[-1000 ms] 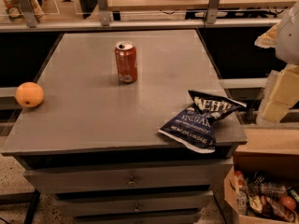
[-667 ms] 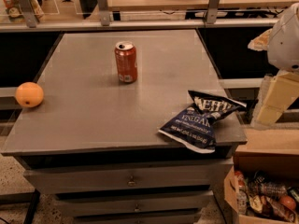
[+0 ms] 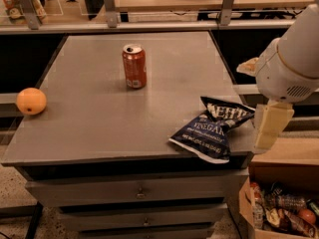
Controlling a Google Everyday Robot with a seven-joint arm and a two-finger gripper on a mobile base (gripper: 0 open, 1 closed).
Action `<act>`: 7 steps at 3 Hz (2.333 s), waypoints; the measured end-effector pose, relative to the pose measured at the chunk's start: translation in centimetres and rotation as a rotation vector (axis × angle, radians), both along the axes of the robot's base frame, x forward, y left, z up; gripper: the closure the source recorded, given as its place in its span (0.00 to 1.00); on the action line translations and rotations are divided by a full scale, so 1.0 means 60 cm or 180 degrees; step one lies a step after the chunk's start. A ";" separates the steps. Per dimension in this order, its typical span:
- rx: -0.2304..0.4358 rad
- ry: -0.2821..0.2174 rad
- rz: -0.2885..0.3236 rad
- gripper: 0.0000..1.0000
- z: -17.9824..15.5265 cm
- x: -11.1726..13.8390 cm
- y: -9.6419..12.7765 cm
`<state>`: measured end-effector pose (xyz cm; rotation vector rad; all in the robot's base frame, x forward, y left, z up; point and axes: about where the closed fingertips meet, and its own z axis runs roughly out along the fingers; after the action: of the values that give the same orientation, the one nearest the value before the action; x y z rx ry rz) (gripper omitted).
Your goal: Move blue chip bag near coke can
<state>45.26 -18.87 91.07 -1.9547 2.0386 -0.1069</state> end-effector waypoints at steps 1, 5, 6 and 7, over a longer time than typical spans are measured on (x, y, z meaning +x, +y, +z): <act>-0.0027 0.0148 0.0164 0.00 -0.050 0.007 0.019; 0.0556 0.0877 0.0011 0.64 -0.113 0.033 0.046; 0.0822 0.0970 -0.0014 0.84 -0.085 0.036 0.045; 0.1019 0.0884 -0.0057 0.89 -0.047 0.047 0.048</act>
Offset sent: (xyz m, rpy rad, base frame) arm 0.0180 0.0346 -0.0835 0.0333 0.1631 0.0901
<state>48.07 -15.99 88.24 -1.8295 2.0818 0.4827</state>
